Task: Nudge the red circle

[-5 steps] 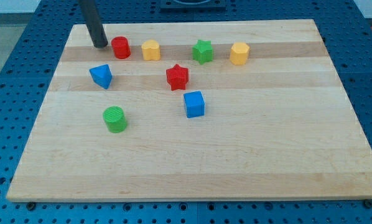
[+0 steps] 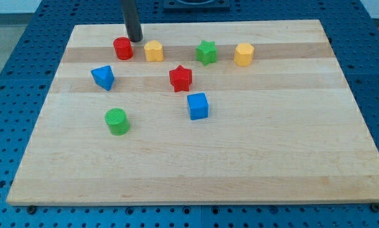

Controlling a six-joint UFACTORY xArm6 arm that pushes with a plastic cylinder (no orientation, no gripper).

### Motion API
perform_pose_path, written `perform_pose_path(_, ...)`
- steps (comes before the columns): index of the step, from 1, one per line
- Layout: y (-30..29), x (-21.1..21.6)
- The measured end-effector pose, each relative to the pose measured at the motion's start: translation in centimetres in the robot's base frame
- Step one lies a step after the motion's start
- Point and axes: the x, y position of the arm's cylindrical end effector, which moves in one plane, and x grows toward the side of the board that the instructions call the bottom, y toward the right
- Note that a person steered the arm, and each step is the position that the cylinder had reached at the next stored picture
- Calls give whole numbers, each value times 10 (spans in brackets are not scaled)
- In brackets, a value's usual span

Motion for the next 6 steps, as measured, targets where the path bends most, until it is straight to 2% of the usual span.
perform_pose_path(3,-32,0)
perform_pose_path(6,-32,7)
